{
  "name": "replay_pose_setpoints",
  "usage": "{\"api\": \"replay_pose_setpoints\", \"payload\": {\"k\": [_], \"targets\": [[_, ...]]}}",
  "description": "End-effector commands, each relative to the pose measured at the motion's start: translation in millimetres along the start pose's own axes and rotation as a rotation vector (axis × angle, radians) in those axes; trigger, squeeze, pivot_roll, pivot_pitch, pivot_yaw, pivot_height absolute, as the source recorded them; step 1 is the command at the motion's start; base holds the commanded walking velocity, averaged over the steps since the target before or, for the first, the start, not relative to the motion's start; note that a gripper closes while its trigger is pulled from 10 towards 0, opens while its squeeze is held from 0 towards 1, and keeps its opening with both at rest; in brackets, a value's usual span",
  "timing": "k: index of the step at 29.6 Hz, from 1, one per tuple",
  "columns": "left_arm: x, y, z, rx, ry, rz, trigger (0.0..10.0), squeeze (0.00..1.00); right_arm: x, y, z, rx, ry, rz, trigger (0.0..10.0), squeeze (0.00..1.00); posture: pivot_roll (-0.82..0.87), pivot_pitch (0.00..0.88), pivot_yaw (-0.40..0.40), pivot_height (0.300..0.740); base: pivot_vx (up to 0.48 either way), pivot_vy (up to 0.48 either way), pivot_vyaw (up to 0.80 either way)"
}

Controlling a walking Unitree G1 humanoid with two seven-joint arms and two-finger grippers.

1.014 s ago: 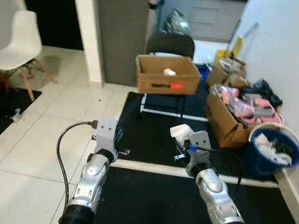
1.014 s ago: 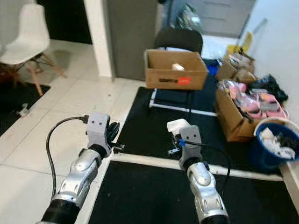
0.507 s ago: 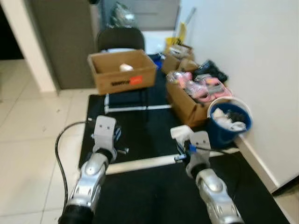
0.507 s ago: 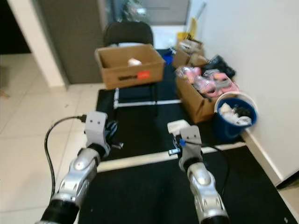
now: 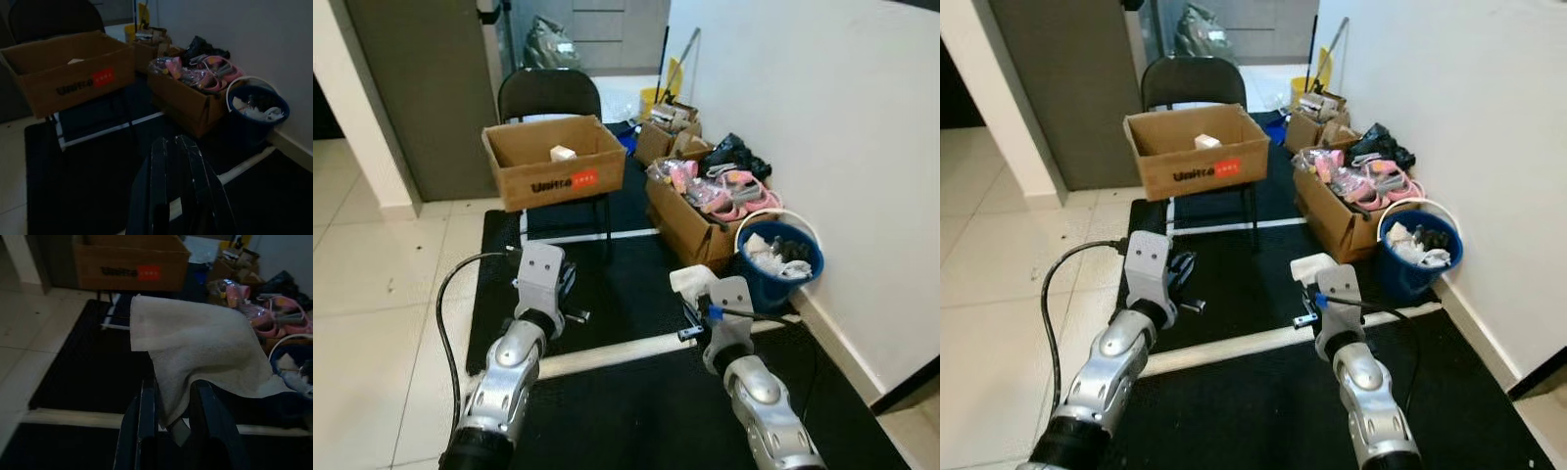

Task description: Picking trash to rubbish bin

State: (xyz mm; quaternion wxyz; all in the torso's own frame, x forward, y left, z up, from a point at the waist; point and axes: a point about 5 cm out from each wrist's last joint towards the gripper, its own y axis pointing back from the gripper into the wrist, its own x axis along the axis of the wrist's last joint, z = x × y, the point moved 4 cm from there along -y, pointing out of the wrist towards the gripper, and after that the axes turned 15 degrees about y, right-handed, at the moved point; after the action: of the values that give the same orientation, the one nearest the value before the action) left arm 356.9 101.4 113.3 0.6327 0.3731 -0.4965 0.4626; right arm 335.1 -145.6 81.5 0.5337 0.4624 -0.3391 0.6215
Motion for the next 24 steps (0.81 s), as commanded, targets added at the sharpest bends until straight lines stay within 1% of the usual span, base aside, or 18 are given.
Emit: {"api": "replay_pose_setpoints", "payload": {"k": [1, 17, 24], "targets": [[-5.4, 2.3, -4.3, 0.016, 0.014, -0.020, 10.0, 0.00, -2.5, -0.4, -4.2, 0.014, -0.006, -0.012, 10.0, 0.00, -0.10, 0.059, -0.003, 0.740, 0.334, 0.000, 0.00], [-6.1, 3.7, -5.5, 0.015, 0.021, -0.022, 10.0, 0.00, -5.2, -0.9, -5.1, 0.012, -0.016, -0.028, 10.0, 0.00, -0.10, 0.058, -0.003, 0.740, 0.360, 0.000, 0.00], [-5.2, 3.1, -4.9, 0.011, 0.019, -0.022, 10.0, 0.00, -5.6, -1.6, -4.2, 0.011, -0.019, -0.031, 10.0, 0.00, -0.10, 0.055, -0.003, 0.740, 0.364, 0.000, -0.78]]}}
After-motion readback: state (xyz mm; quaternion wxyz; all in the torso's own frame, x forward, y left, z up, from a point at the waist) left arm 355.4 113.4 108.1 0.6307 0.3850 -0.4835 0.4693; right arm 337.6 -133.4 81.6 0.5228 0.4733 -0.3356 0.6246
